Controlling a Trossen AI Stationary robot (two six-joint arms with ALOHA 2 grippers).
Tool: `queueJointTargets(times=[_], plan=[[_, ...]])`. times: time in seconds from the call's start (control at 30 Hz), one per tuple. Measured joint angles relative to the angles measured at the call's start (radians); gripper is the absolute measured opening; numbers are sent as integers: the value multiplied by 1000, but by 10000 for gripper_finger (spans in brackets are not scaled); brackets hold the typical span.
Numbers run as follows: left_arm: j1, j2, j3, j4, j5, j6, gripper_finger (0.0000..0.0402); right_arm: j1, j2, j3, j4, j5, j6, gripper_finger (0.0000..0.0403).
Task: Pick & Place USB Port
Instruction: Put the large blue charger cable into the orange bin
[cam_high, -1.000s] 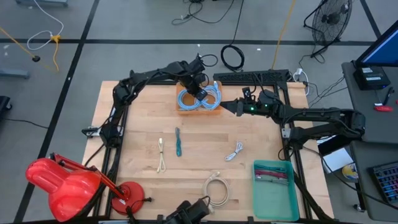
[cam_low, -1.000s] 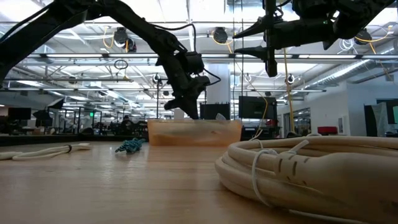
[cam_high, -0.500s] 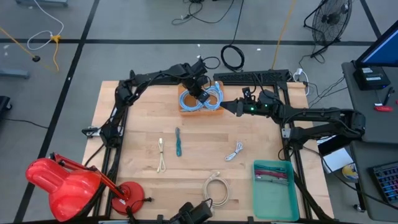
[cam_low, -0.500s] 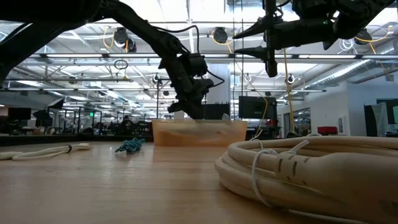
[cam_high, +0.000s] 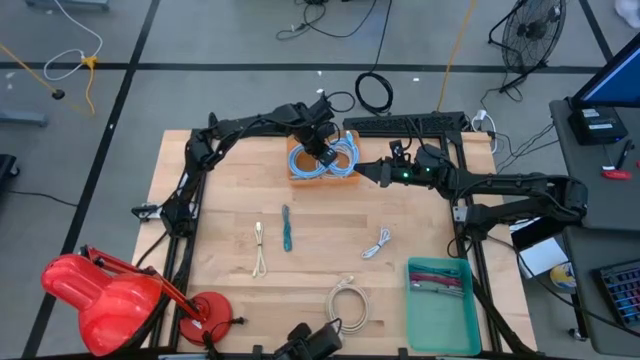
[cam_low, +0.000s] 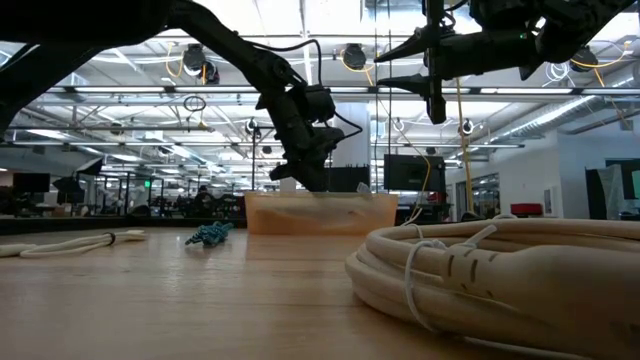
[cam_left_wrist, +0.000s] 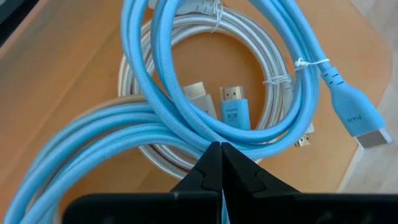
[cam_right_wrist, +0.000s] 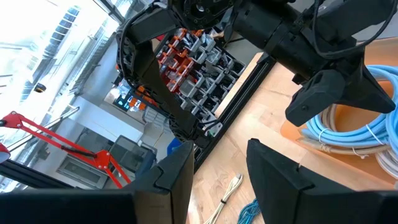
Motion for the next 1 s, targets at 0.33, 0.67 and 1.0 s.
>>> queueJointTargets(times=[0.33, 0.67, 1.0], plan=[[-14, 0, -1, 12, -33, 0, 0, 0, 0, 0, -6, -2, -6, 141], [-18, 1, -2, 33, -38, -18, 0, 0, 0, 0, -7, -3, -10, 141], [-13, -12, -3, 35, -21, -13, 0, 0, 0, 0, -5, -3, 0, 141]])
